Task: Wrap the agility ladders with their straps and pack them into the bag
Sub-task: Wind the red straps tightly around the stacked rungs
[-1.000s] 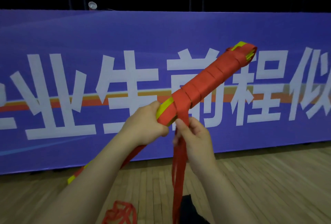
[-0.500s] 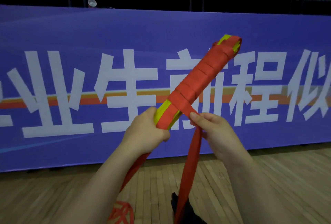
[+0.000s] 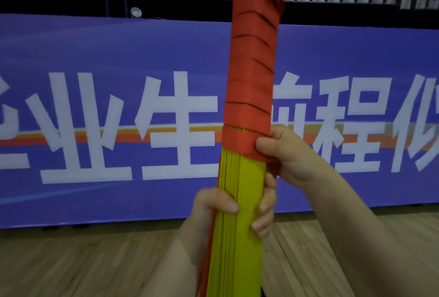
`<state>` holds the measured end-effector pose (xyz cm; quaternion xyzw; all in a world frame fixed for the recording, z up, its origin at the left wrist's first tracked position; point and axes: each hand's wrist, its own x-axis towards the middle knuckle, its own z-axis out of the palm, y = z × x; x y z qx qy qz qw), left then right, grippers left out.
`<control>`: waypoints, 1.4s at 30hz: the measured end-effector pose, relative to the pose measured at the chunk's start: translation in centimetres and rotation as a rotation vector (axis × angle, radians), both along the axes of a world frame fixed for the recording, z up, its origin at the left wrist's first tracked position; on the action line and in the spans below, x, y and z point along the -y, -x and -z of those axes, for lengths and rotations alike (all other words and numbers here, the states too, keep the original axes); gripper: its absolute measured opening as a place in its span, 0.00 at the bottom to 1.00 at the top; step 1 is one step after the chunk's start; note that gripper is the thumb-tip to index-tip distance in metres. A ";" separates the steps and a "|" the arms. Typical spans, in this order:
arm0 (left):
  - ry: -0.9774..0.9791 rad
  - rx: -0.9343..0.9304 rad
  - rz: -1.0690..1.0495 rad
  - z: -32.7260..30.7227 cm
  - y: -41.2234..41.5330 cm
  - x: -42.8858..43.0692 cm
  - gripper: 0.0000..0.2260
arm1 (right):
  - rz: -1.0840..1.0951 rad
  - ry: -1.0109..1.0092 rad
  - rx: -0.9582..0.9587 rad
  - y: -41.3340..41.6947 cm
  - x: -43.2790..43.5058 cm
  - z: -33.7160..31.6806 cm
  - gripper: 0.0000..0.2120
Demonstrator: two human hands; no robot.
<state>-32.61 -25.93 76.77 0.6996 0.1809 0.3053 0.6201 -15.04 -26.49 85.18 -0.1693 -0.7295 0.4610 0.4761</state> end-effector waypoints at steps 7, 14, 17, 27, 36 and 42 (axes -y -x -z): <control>-0.219 0.055 -0.730 -1.9 -3.8 3.4 0.30 | 0.742 -0.219 0.026 1.9 1.3 -0.4 0.15; -0.165 0.308 -0.880 0.1 -4.8 3.2 0.19 | 0.382 -0.029 0.323 -0.8 2.3 -0.9 0.13; -0.154 0.342 -0.719 -0.7 -3.3 3.8 0.21 | 0.107 0.045 0.258 -2.7 1.6 -0.3 0.11; 0.054 0.412 0.069 -2.4 -1.5 4.6 0.23 | -0.071 0.077 0.095 -0.8 1.1 -0.7 0.33; 0.043 0.058 -0.139 -1.5 0.3 1.7 0.45 | 0.207 -0.061 0.052 1.1 4.2 -1.6 0.08; -0.334 -0.030 -1.015 -1.5 -3.5 5.1 0.35 | 0.997 -0.318 0.294 3.3 3.4 -0.3 0.21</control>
